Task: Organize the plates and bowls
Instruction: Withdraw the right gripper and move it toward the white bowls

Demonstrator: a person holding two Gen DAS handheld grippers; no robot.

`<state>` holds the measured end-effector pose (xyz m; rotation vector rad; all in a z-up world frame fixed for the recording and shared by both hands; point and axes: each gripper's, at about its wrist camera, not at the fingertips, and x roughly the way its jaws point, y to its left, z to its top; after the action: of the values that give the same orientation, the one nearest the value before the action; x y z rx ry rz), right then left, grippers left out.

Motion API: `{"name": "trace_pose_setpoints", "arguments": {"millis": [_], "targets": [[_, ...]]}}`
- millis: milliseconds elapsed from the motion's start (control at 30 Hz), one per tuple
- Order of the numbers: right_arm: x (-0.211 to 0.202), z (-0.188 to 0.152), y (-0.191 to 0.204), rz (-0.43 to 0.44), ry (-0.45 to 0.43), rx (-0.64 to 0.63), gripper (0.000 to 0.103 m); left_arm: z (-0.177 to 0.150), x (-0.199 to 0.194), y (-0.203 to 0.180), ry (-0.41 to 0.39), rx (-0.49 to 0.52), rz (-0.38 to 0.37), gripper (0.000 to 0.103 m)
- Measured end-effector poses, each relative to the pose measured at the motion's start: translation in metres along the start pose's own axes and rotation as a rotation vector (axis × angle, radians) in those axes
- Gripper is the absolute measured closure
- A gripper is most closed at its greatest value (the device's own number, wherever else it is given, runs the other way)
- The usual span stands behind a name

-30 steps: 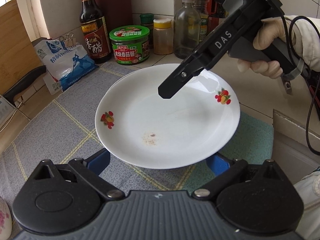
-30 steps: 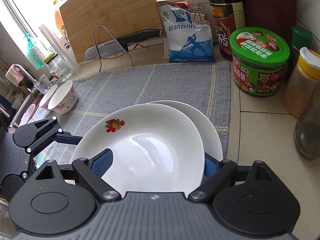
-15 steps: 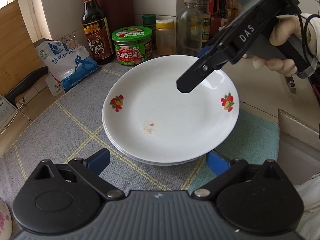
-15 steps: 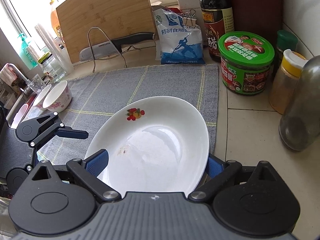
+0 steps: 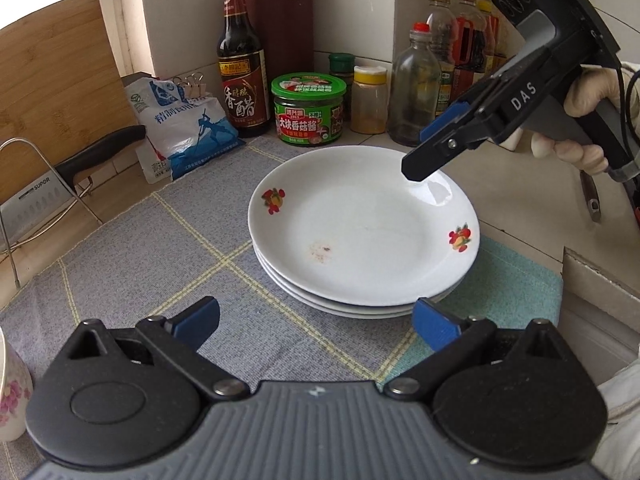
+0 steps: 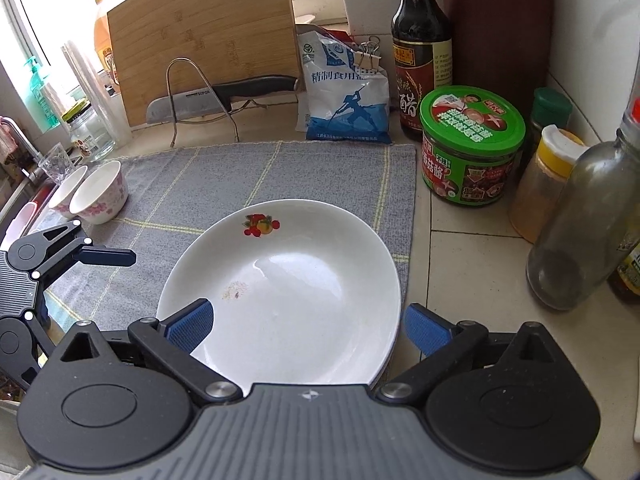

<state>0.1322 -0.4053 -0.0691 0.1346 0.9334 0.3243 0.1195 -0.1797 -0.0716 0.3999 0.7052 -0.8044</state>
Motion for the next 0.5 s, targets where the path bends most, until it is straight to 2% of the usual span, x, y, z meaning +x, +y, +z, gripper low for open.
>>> {"name": "trace_pose_setpoints", "arguments": {"millis": [233,500], "targets": [[-0.004,0.001,0.037,-0.104,-0.063,-0.169,0.0,0.001,-0.021,0.007,-0.048,-0.07,0.089,0.001],[0.0,0.003,0.063,-0.059,-0.114,-0.261,0.0,-0.005,-0.053,0.016,-0.076,-0.189,0.201,0.001]]}}
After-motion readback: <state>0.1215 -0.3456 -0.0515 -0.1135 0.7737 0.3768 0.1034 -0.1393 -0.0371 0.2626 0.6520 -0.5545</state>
